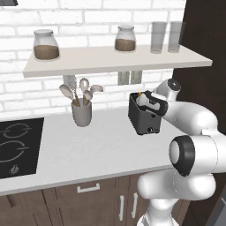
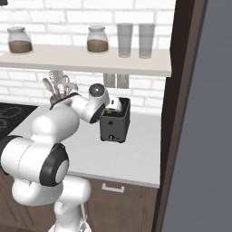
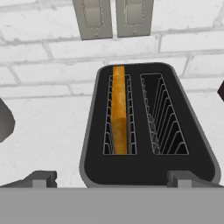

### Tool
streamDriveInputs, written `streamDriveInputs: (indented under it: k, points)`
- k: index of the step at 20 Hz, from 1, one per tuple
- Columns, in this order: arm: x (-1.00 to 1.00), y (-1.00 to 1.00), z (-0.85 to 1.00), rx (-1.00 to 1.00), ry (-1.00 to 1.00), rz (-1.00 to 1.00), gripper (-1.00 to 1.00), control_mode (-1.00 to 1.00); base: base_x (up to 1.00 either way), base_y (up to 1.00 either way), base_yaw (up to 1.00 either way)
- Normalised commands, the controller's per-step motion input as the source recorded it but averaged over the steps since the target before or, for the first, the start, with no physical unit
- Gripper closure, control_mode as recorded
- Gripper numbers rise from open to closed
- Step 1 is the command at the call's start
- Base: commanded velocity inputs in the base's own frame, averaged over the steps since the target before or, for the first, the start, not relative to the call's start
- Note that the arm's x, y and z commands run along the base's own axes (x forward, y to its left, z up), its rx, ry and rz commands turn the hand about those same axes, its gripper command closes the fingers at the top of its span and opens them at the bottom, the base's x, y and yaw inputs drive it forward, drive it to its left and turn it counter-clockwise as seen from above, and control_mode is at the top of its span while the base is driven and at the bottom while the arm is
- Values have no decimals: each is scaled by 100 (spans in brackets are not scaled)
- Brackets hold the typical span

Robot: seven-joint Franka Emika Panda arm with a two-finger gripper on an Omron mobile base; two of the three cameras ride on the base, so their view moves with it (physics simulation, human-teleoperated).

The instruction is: Start the toaster. Once the lever pops up, take the bread to the plate on the dining counter.

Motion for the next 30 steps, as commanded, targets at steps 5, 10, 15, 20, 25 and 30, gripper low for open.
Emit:
streamDriveInputs:
  k: [5, 10, 15, 20, 25, 30]
  points:
    - [0, 0, 0, 0, 0, 0, -100, -100, 0, 0, 0]
    - [0, 0, 0, 0, 0, 0, -100, -100, 0, 0, 0]
    - [0, 0, 0, 0, 0, 0, -100, -100, 0, 0, 0]
    - [0, 0, 0, 0, 0, 0, -100, -100, 0, 0, 0]
    - [0, 0, 0, 0, 0, 0, -100, -100, 0, 0, 0]
    - [0, 0, 0, 0, 0, 0, -100, -100, 0, 0, 0]
